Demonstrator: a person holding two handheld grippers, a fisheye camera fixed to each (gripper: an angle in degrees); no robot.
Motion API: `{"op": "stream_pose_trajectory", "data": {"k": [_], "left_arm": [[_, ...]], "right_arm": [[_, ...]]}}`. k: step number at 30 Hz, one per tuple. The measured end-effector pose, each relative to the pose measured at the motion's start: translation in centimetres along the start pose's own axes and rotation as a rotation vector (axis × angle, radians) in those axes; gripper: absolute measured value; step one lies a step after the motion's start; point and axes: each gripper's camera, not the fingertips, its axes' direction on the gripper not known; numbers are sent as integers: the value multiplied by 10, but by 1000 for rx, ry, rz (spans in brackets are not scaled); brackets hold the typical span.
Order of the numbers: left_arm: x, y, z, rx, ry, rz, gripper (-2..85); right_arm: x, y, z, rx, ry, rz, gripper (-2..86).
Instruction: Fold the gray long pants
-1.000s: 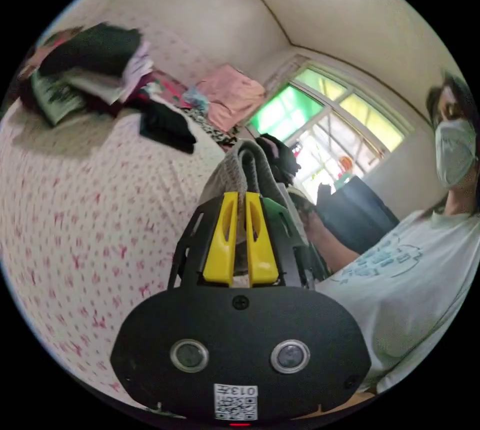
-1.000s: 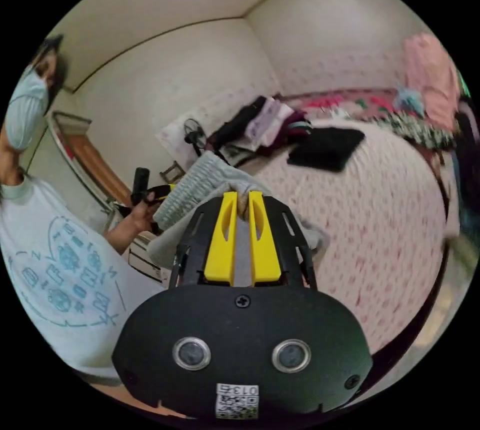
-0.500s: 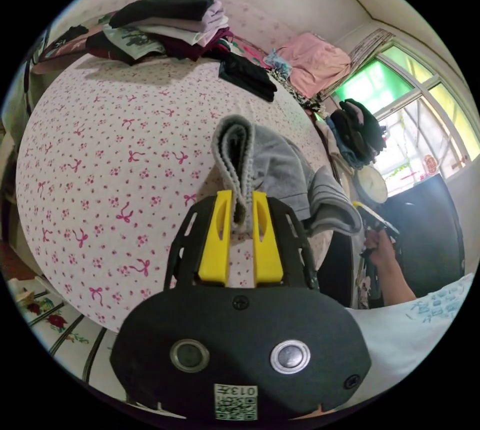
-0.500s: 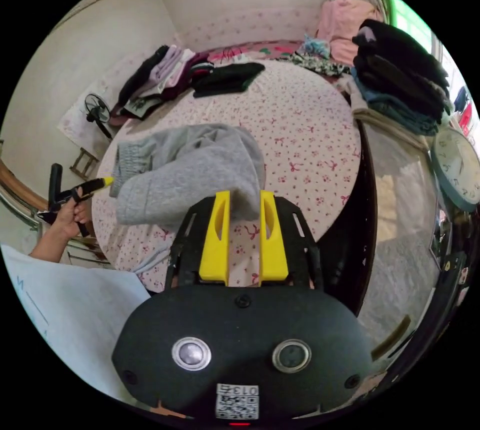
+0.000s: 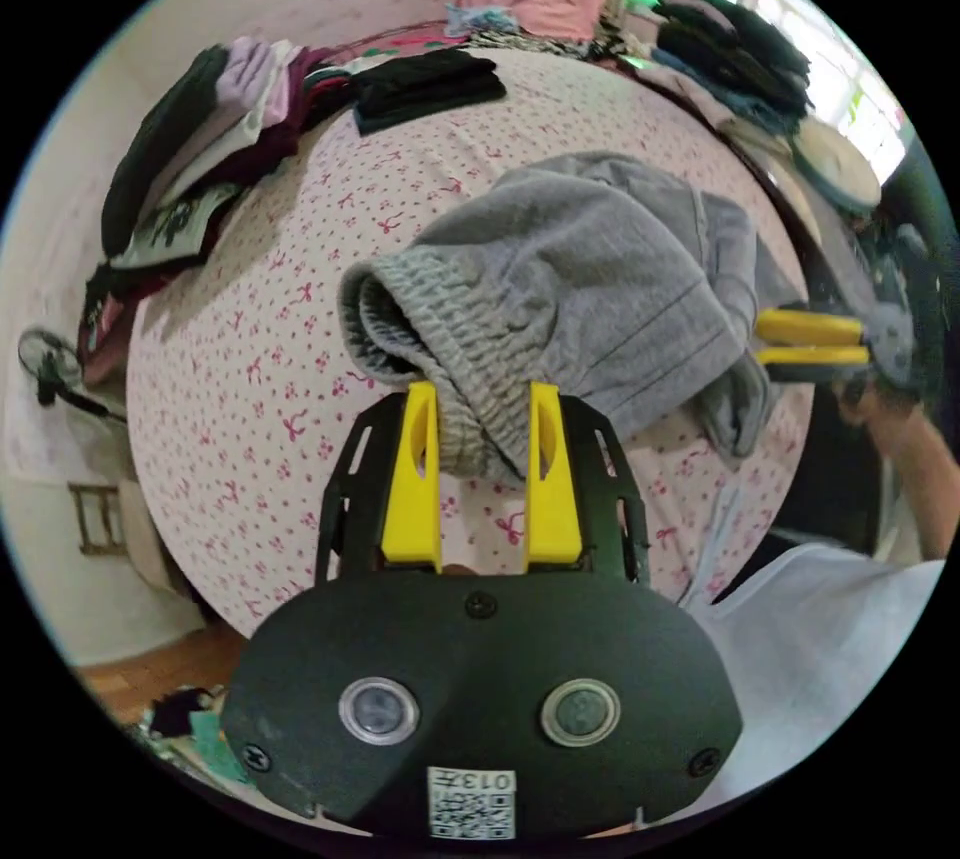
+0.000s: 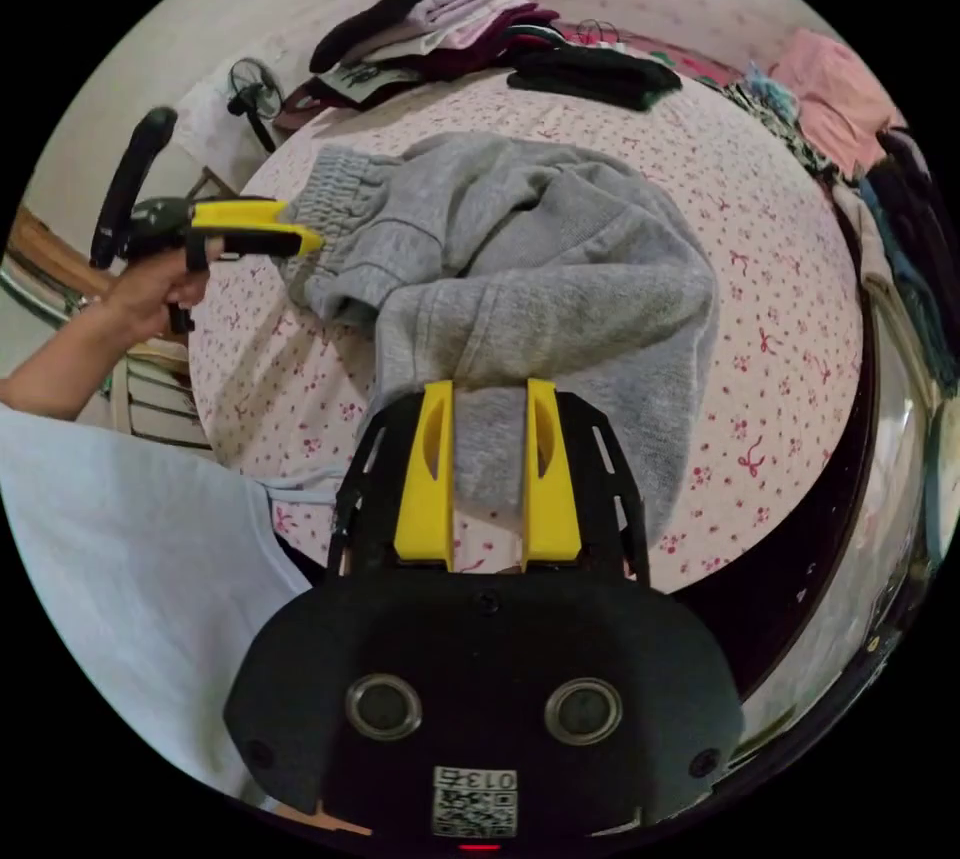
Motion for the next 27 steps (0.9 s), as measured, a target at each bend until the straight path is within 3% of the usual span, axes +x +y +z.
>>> {"op": "stream_pose_trajectory", "data": {"k": [3, 8, 13, 18, 23, 27], "left_arm": [[5, -3, -9, -26, -6, 91, 123], [-21, -7, -17, -51, 192, 114, 104], [-34, -6, -29, -43, 258, 226, 89], [-72, 2, -49, -7, 431, 177, 76], [-160, 33, -113, 200, 825, -37, 72], [-220, 68, -188, 468, 977, -127, 72]], "right_arm": [[-12, -7, 3, -89, -4, 12, 94], [-42, -8, 10, -153, 68, 40, 89], [-73, -2, 16, -184, 170, 83, 79], [-111, 13, 20, -167, 300, 93, 43], [-123, 31, 4, -121, 340, 211, 25], [-132, 48, -62, 110, 360, 253, 20]]}}
